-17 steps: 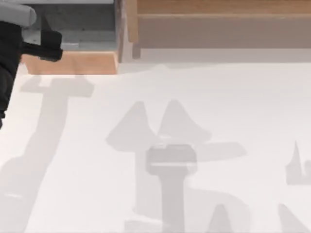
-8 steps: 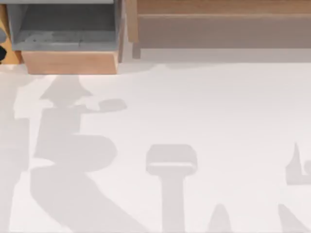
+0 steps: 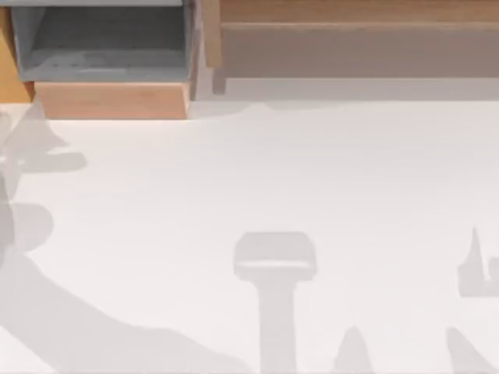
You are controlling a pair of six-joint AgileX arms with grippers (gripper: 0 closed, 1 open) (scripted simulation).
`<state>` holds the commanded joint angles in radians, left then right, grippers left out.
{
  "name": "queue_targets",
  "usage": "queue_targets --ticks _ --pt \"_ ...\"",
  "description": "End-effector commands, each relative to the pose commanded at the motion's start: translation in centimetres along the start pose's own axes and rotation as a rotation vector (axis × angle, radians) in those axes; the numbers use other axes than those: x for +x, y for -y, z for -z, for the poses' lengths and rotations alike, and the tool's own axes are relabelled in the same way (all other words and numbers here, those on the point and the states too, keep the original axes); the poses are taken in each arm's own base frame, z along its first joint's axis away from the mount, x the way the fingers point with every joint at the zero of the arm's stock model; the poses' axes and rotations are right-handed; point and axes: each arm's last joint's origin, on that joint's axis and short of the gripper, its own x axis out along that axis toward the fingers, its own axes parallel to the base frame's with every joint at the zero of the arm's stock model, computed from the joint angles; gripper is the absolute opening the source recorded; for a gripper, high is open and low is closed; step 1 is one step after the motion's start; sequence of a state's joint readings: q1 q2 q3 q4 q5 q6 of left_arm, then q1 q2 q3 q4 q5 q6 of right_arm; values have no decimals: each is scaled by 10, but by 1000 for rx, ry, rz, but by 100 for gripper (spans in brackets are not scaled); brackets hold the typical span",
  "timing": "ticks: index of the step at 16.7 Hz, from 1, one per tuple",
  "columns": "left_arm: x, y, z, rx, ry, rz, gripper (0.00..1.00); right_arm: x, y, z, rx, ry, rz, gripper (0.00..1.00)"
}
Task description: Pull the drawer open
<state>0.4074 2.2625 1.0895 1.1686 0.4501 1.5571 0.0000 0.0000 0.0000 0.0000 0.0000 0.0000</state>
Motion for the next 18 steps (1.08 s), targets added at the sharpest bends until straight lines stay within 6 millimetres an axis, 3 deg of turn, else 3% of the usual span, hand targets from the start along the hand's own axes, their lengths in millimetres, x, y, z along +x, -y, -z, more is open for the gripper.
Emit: queue_targets --ticks 7,13,17,18 --pt "1 4 3 25 5 3 100 0 0 0 0 0 0 100" --pt "24 4 5 27 3 1 100 0 0 0 0 0 0 100" --pt "25 4 5 27 3 1 100 0 0 0 0 0 0 100" --pt "25 4 5 27 3 1 92 0 0 0 0 0 0 100"
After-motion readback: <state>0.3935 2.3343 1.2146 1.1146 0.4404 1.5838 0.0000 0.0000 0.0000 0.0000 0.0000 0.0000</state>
